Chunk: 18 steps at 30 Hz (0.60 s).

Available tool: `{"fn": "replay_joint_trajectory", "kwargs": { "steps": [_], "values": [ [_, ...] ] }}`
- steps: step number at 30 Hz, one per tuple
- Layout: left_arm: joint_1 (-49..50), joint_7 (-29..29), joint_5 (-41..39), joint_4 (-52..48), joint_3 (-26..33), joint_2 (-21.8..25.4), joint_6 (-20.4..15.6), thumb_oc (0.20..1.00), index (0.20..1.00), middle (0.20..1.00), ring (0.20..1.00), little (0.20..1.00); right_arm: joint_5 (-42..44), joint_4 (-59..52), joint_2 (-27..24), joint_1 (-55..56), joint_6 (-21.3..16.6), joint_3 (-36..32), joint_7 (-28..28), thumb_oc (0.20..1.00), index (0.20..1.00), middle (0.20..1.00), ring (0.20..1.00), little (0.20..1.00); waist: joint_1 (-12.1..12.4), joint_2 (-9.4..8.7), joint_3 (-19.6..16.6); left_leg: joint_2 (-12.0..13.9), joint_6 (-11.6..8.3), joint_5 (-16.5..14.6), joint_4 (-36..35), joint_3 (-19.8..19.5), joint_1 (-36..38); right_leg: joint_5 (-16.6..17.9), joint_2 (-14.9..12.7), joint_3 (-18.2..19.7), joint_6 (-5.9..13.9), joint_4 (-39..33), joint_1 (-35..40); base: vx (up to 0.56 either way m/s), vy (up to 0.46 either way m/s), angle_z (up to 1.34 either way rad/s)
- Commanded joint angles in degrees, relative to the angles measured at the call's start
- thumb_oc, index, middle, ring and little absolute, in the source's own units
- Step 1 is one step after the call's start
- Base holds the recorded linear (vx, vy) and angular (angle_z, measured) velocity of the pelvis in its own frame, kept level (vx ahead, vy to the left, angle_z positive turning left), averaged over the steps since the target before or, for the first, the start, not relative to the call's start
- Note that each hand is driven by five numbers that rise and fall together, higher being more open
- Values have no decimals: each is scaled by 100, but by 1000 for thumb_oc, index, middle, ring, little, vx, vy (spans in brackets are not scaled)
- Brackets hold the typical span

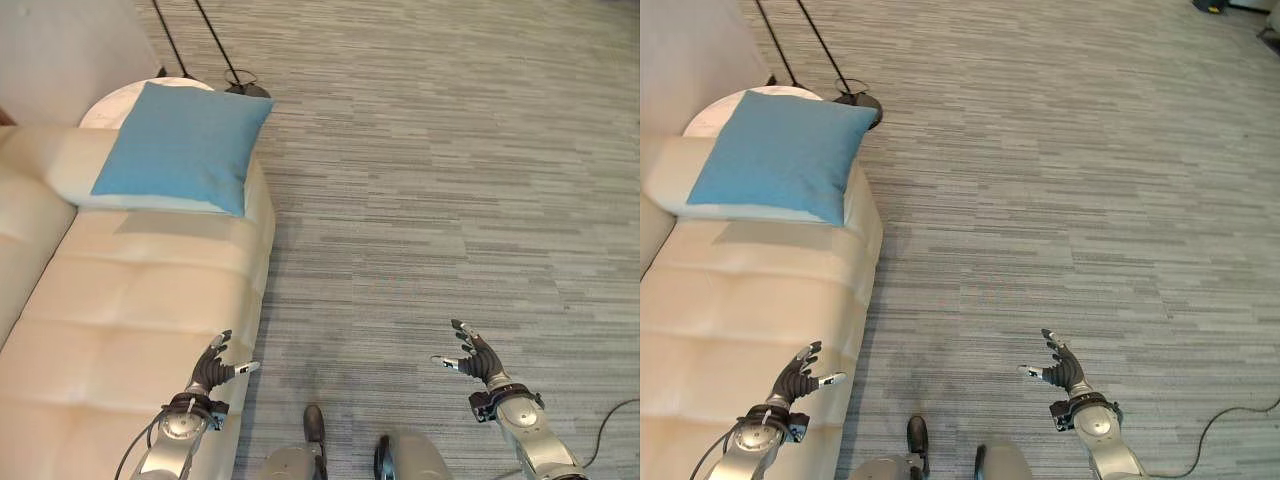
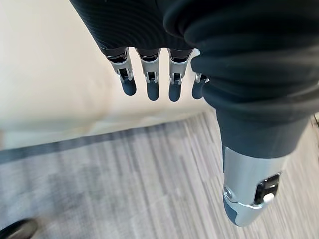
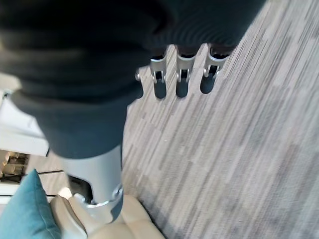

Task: Pick up all the scattered cushions and arrange them neatly on the sofa.

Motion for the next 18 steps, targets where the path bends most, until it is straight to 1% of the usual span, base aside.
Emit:
{"fn": "replay_joint_trajectory", "kwargs": {
  "steps": [1, 2, 3, 4, 5, 7, 8, 9, 10, 11, 12, 13, 14, 15, 16, 17, 18],
  "values": [
    [233, 90, 259, -217, 23, 159, -159, 1000, 1000, 1000, 1000, 1000, -108, 163, -203, -62, -74, -309, -177, 1000, 1000, 1000, 1000, 1000, -154, -74, 89, 202, -475, -844, 265, -315, 459, 1609, -13, -190, 330, -2264, 200, 383, -104, 12],
    [233, 91, 260, -217, 22, 156, -158, 1000, 1000, 1000, 1000, 1000, -110, 164, -204, -62, -74, -309, -180, 1000, 1000, 1000, 1000, 1000, -156, -58, 99, 217, -477, -854, 259, -320, 479, 1603, -1, -202, 331, -2270, 222, 920, -317, 44],
    [198, 51, 256, -192, -47, 74, -238, 1000, 1000, 1000, 1000, 1000, -51, 205, -238, 96, -150, -402, -117, 1000, 1000, 1000, 1000, 1000, -194, -89, -28, 230, -620, -1101, 650, -425, 706, 1708, -58, -126, 219, -2248, 586, 531, -215, 46],
    [195, 52, 257, -191, -45, 76, -239, 1000, 1000, 1000, 1000, 1000, -51, 206, -236, 93, -151, -401, -117, 1000, 1000, 1000, 1000, 1000, -199, -102, -36, 217, -620, -1083, 648, -427, 688, 1726, -70, -123, 218, -2261, 574, 836, -413, 73],
    [169, 36, 93, -108, -105, -18, -235, 1000, 1000, 1000, 1000, 1000, -153, 280, -326, 13, -179, -388, -182, 1000, 1000, 1000, 1000, 1000, -197, -62, -68, 407, -805, -695, 1589, -410, 482, 1648, -17, -251, 15, -2156, 810, 377, -288, 61],
    [74, 22, -119, -52, -197, -67, -226, 1000, 1000, 1000, 1000, 1000, -92, 232, -385, -29, -164, -413, -216, 1000, 1000, 1000, 1000, 1000, -158, -127, 24, 647, -891, -267, 2985, -363, -128, 1509, -27, -344, -170, -2182, 1073, 384, -327, 69],
    [49, 50, -207, -15, -203, -101, -221, 1000, 1000, 1000, 1000, 1000, -68, 232, -395, -35, -169, -414, -237, 1000, 1000, 1000, 1000, 1000, -142, -166, 44, 781, -898, -126, 3448, -270, -355, 1427, -14, -396, -273, -2202, 1181, 209, -186, 41],
    [45, 50, -207, -13, -202, -98, -222, 1000, 1000, 1000, 1000, 1000, -68, 232, -392, -38, -169, -414, -237, 1000, 1000, 1000, 1000, 1000, -149, -180, 30, 767, -894, -106, 3443, -272, -381, 1444, -28, -398, -273, -2214, 1162, 388, -179, 2],
    [22, 95, -385, 17, -169, -153, -217, 1000, 1000, 1000, 1000, 1000, -80, 205, -455, -64, -112, -393, -261, 1000, 1000, 1000, 1000, 1000, -12, -213, 74, 710, -769, -314, 3630, -206, -779, 1247, 7, -386, -355, -2276, 1490, 436, -110, -26],
    [33, 132, -401, 56, -134, -179, -232, 1000, 1000, 1000, 1000, 1000, -88, 194, -474, -77, -105, -378, -259, 1000, 1000, 1000, 1000, 1000, 60, -227, 68, 602, -731, -413, 3510, -180, -1055, 1193, 8, -353, -326, -2359, 1664, 597, -120, -37],
    [62, 136, -395, 103, -115, -196, -224, 1000, 1000, 1000, 1000, 1000, -101, 186, -480, -90, -92, -372, -258, 1000, 1000, 1000, 1000, 1000, 126, -238, 45, 579, -707, -462, 3271, -136, -1215, 1131, 13, -336, -300, -2445, 1827, 325, -33, -22],
    [63, 136, -395, 103, -116, -196, -224, 1000, 1000, 1000, 1000, 1000, -101, 186, -480, -88, -91, -372, -258, 1000, 1000, 1000, 1000, 1000, 129, -239, 50, 578, -705, -465, 3268, -132, -1204, 1130, 11, -333, -298, -2447, 1836, 291, -10, -15],
    [94, 141, -383, 150, -96, -209, -212, 1000, 1000, 1000, 1000, 1000, -114, 198, -479, -73, -79, -373, -265, 1000, 1000, 1000, 1000, 1000, 178, -245, 35, 581, -692, -464, 2900, -59, -1286, 1065, -5, -341, -275, -2485, 1948, 481, 35, -12],
    [201, 168, -318, 250, -2, -209, -179, 1000, 1000, 1000, 1000, 1000, -117, 271, -501, -73, -79, -340, -308, 1000, 1000, 1000, 1000, 1000, 321, -176, -24, 548, -728, -111, 1812, 99, -1504, 912, 132, -377, -236, -2632, 2283, 482, 33, -17],
    [205, 168, -317, 249, -1, -210, -179, 1000, 1000, 1000, 1000, 1000, -117, 273, -502, -72, -81, -337, -309, 1000, 1000, 1000, 1000, 1000, 317, -190, -17, 527, -727, -84, 1758, 105, -1467, 911, 116, -377, -233, -2637, 2299, 652, 67, -15],
    [266, 210, -284, 339, 88, -208, -155, 1000, 1000, 1000, 1000, 1000, -150, 312, -501, -53, -79, -325, -336, 1000, 1000, 1000, 1000, 1000, 448, -89, -74, 525, -836, 310, 884, 126, -1573, 776, 272, -399, -207, -2685, 2535, 511, 48, -22],
    [295, 214, -273, 379, 123, -224, -141, 1000, 1000, 1000, 1000, 1000, -172, 332, -482, -24, -59, -336, -345, 1000, 1000, 1000, 1000, 1000, 456, -103, -116, 499, -887, 302, 552, 201, -1592, 621, 265, -400, -175, -2707, 2740, 679, 76, -14]
  ]
}}
